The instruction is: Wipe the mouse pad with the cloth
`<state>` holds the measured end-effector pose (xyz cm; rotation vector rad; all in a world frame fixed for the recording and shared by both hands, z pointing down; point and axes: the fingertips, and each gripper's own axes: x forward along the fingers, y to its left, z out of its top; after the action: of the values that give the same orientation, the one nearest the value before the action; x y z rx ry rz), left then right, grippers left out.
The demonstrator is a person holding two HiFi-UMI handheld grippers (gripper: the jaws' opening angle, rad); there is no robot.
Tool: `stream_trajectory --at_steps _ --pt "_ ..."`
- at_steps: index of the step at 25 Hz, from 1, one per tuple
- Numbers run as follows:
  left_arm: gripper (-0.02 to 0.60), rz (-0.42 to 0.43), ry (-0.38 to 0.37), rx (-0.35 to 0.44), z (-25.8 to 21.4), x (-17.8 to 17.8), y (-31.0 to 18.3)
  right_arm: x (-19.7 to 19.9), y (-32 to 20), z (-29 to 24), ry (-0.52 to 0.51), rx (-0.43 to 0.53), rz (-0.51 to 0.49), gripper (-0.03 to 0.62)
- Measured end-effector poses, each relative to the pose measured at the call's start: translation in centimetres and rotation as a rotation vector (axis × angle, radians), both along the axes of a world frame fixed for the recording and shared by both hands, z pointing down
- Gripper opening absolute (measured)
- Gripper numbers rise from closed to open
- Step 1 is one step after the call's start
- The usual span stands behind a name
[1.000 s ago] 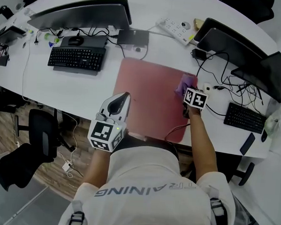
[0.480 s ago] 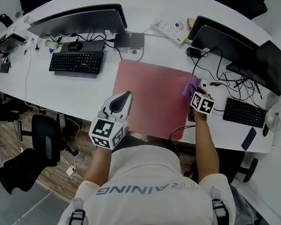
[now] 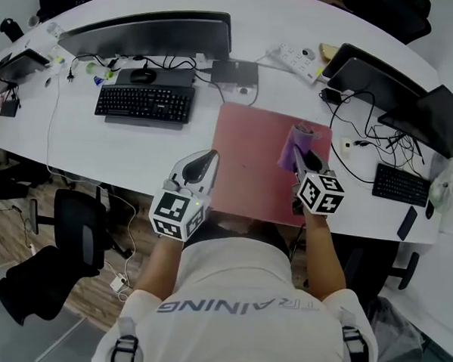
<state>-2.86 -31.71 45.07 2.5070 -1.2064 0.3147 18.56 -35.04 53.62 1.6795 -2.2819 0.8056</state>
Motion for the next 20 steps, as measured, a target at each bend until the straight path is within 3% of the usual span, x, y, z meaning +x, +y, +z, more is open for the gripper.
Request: stream_trajectory --at_steps 10,16,20 --pt "0.032 -0.036 -0.016 -0.028 1.5 -12.7 0.6 -19.3 0.2 4.7 0.016 -0.071 -0.184 0.096" --pt "0.032 -0.066 -0.018 -0.045 2.5 -17.5 1.5 -26.8 -0.5 10.6 0.006 -0.195 -0.249 0.097" --pt "0.032 -0.082 -0.023 -0.064 3.3 -19.2 2.1 -29.7 -1.3 14.4 -0.009 -0.285 -0.246 0.096"
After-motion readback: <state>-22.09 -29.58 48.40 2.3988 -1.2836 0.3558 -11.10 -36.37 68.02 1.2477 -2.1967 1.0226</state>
